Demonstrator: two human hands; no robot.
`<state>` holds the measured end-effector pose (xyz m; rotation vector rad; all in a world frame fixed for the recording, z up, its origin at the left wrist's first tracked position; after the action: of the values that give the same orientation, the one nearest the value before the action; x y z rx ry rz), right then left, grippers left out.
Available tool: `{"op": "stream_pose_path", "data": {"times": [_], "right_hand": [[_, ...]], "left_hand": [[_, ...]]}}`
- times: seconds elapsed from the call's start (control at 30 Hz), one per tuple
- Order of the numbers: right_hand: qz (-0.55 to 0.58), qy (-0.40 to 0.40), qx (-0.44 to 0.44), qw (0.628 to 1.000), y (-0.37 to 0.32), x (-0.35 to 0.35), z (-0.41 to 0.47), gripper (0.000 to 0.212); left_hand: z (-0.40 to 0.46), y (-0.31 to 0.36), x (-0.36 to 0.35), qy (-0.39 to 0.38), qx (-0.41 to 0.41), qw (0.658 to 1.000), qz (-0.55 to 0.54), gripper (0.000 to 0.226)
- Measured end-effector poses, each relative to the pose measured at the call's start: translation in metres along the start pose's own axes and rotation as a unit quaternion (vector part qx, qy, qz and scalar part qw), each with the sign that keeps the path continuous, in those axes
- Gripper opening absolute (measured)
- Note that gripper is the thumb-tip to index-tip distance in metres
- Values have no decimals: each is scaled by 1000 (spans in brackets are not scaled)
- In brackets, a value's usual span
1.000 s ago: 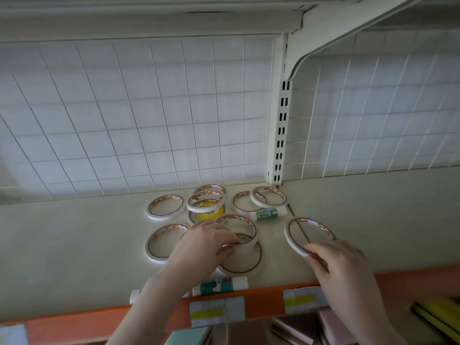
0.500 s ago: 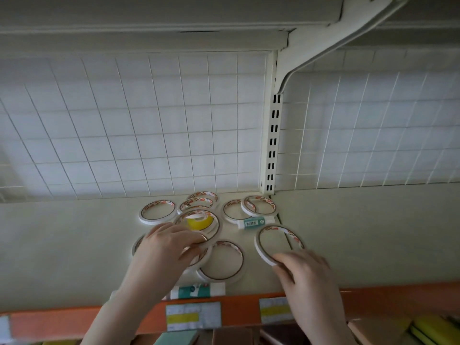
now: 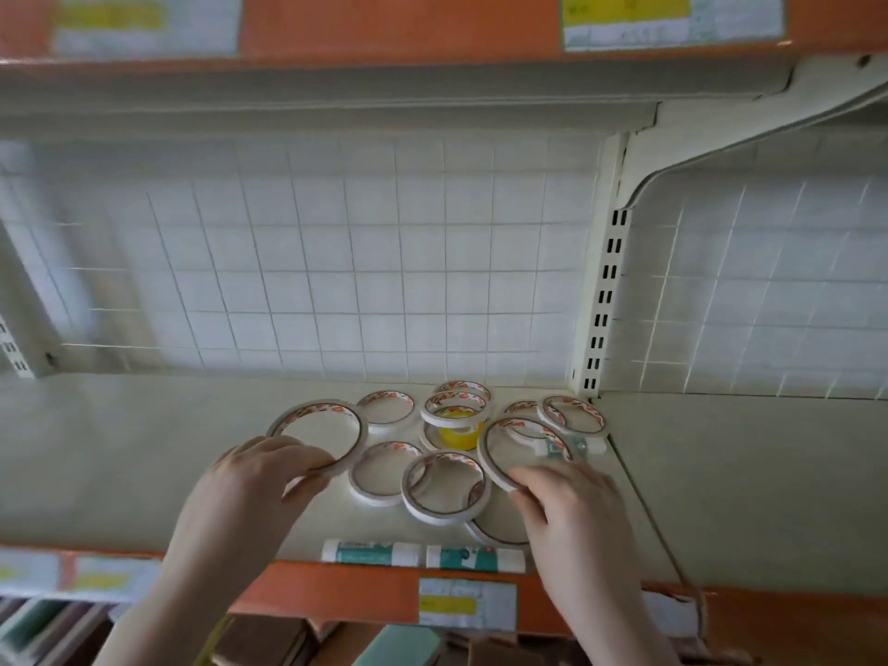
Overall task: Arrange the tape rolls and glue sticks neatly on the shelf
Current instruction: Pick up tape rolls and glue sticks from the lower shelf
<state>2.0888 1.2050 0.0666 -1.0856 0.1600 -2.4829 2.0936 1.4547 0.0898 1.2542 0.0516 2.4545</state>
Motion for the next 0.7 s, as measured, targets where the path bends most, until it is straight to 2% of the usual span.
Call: {"op": "stream_pose_path", "data": {"times": [0.13,0.33,0.47,0.63,0.7], "right_hand": [[2,-12,18,1000,-57,-23,8,37],[20,-11,61,998,-178,-69,9,29],[42,10,71,997,-263,-104,8,33],[77,35,84,993,-360,-147,15,25],[87,27,81,993,-393,-161,21,29]], "left_hand": [[-19,-53,35,12,24,1000,5,12],[-62,-154,97,21,57,998,36,11],[-88,-228,140,33,42,997,47,30],[-113,-323,192,29,61,996,61,31],[-119,-354,207,19,63,996,67,28]]}}
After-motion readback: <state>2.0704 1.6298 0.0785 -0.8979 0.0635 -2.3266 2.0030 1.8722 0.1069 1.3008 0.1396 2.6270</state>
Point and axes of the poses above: each hand's wrist, its own z-axis towards the middle knuckle, its own x-axis out of the back of the hand, y = z × x, the point moved 10 cm from there along z, towards the middle knuckle, and after that the axes turned 4 degrees about -y, right-handed, at the moved point
